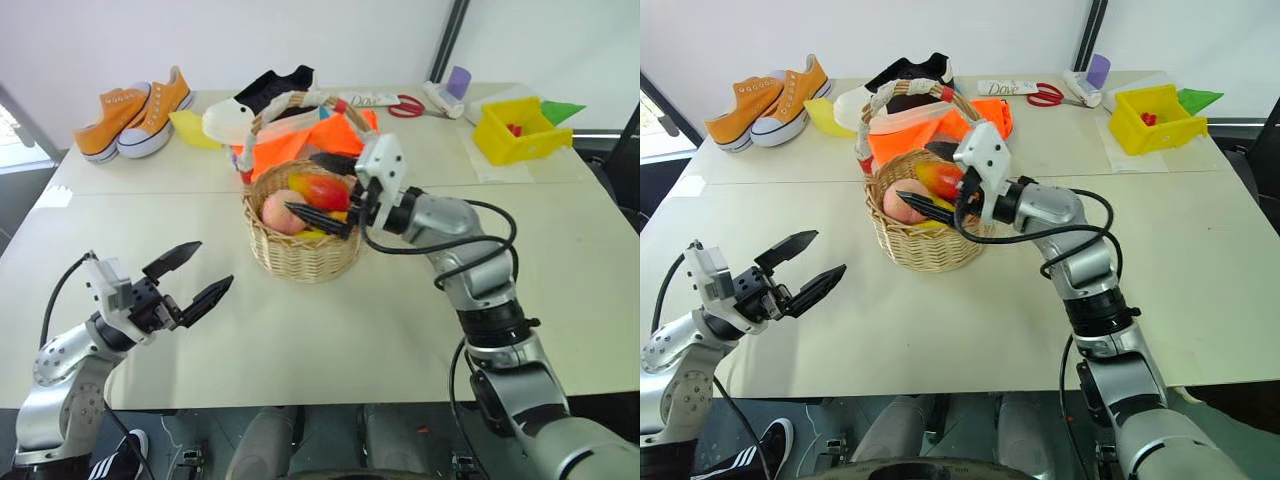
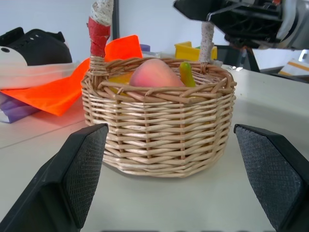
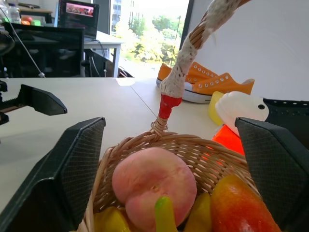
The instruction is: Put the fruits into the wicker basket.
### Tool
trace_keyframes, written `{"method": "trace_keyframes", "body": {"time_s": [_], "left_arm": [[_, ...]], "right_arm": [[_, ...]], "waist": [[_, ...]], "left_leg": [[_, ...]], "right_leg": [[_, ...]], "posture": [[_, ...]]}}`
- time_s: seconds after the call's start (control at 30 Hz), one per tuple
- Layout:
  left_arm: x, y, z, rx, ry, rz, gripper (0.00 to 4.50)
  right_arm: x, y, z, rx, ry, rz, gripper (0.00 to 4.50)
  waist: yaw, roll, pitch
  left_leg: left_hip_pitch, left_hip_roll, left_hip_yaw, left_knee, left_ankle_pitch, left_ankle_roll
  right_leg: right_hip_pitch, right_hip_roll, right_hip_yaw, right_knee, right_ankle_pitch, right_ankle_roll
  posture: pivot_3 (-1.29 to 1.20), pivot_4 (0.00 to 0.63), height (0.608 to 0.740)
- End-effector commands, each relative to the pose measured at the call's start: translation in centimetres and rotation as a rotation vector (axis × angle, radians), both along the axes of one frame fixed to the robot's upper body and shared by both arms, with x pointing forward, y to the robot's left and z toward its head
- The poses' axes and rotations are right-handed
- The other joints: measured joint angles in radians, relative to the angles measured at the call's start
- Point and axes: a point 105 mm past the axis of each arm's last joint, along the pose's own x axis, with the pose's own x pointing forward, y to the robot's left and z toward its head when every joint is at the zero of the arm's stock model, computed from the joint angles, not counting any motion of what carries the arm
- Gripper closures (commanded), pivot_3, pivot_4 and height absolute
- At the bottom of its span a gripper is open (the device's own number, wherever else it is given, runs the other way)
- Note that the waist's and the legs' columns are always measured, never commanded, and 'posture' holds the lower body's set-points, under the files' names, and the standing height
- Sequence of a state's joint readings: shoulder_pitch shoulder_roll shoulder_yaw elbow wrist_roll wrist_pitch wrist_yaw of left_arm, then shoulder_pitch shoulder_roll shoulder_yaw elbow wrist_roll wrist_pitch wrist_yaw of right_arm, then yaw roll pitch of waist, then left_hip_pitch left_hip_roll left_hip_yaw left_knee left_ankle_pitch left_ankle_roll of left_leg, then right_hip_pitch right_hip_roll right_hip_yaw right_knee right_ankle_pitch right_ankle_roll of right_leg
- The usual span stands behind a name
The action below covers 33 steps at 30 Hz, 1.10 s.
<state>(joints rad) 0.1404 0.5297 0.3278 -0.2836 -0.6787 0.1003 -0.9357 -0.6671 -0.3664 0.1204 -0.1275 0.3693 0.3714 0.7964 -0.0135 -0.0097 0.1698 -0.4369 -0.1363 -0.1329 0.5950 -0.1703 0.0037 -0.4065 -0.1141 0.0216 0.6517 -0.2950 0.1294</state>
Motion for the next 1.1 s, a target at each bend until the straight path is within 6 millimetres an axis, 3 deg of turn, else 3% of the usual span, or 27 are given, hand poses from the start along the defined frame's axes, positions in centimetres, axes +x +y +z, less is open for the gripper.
{"method": "trace_keyframes", "body": {"time_s": [0.03, 0.27, 0.43, 0.6, 0.67, 0.77, 0.87, 1.0, 1.07, 1.1], "left_arm": [[-0.4, -0.4, 1.1, 0.012, -0.052, -0.015, 0.0], [0.1, 0.1, 1.5, 0.012, -0.076, 0.025, 0.0], [0.7, 0.0, 1.3, 0.011, -0.078, 0.023, 0.0], [1.4, -0.4, 1.0, 0.03, -0.081, -0.002, 0.0], [1.6, -0.4, 0.9, 0.031, -0.079, -0.003, 0.0], [1.6, -0.5, 0.9, 0.033, -0.082, -0.007, 0.0], [1.4, -0.5, 1.0, 0.035, -0.086, -0.01, 0.0], [1.0, -0.4, 1.0, 0.037, -0.084, -0.001, 0.0], [0.8, -0.3, 0.9, 0.036, -0.081, 0.008, 0.0], [0.7, -0.2, 0.9, 0.036, -0.08, 0.01, 0.0]], "right_arm": [[-1.0, -2.4, 1.3, 0.036, -0.027, -0.026, 0.02], [-4.4, -6.5, -2.7, -0.042, 0.127, -0.089, 0.02], [-1.1, -8.6, -2.7, 0.043, 0.066, -0.443, 0.02], [2.2, -6.4, -1.0, 0.185, 0.041, -0.619, 0.02], [2.8, -4.6, -0.2, 0.223, 0.033, -0.596, 0.02], [4.3, -3.8, 0.8, 0.227, -0.009, -0.657, 0.02], [5.1, -4.0, 1.5, 0.239, -0.035, -0.704, 0.86], [5.5, -5.0, -0.1, 0.187, -0.005, -0.764, 2.89], [5.4, -5.2, -0.2, 0.175, -0.013, -0.765, 4.09], [5.4, -5.3, -0.1, 0.177, -0.019, -0.769, 4.48]], "waist": [[0.002, 0.0, 0.0], [0.001, 0.0, 0.0], [-0.005, 0.0, 0.0], [-0.002, 0.0, 0.0], [-0.002, 0.0, 0.0], [0.0, 0.0, 0.0], [0.001, 0.0, 0.0], [-0.001, 0.0, 0.0], [-0.001, 0.0, 0.0], [-0.001, 0.001, 0.0]], "left_leg": [[0.0, 0.0, 0.0, 0.0, 0.0, 0.0], [0.0, 0.0, 0.0, 0.0, 0.0, 0.0], [0.0, 0.002, 0.001, 0.0, 0.0, -0.001], [0.0, 0.002, 0.001, 0.001, 0.001, -0.002], [0.001, 0.002, 0.001, 0.0, 0.002, -0.002], [0.001, 0.002, 0.001, 0.0, 0.002, -0.002], [0.001, 0.002, 0.001, 0.0, 0.002, -0.002], [0.001, 0.002, 0.001, 0.0, 0.002, -0.002], [0.001, 0.002, 0.001, -0.001, 0.002, -0.002], [0.001, 0.002, 0.001, -0.001, 0.002, -0.002]], "right_leg": [[0.0, 0.0, 0.0, 0.0, 0.0, 0.0], [0.001, -0.001, 0.0, 0.0, 0.0, 0.0], [0.002, 0.0, 0.001, 0.0, -0.001, -0.005], [0.0, 0.001, 0.001, 0.001, 0.0, -0.003], [0.0, 0.002, 0.001, 0.001, 0.001, -0.002], [-0.001, 0.002, 0.001, 0.001, 0.001, -0.002], [-0.001, 0.002, 0.0, 0.002, 0.001, -0.002], [-0.001, 0.002, 0.001, 0.002, 0.001, -0.002], [-0.001, 0.002, 0.001, 0.002, 0.001, -0.002], [-0.001, 0.002, 0.001, 0.003, 0.001, -0.002]], "posture": [[0.0, 0.15, 0.74], [0.0, 0.15, 0.74], [0.0, 0.15, 0.74], [0.0, 0.15, 0.74], [0.0, 0.15, 0.74], [0.0, 0.15, 0.74], [0.0, 0.15, 0.74], [0.0, 0.15, 0.74], [0.0, 0.15, 0.74], [0.0, 0.15, 0.74]]}}
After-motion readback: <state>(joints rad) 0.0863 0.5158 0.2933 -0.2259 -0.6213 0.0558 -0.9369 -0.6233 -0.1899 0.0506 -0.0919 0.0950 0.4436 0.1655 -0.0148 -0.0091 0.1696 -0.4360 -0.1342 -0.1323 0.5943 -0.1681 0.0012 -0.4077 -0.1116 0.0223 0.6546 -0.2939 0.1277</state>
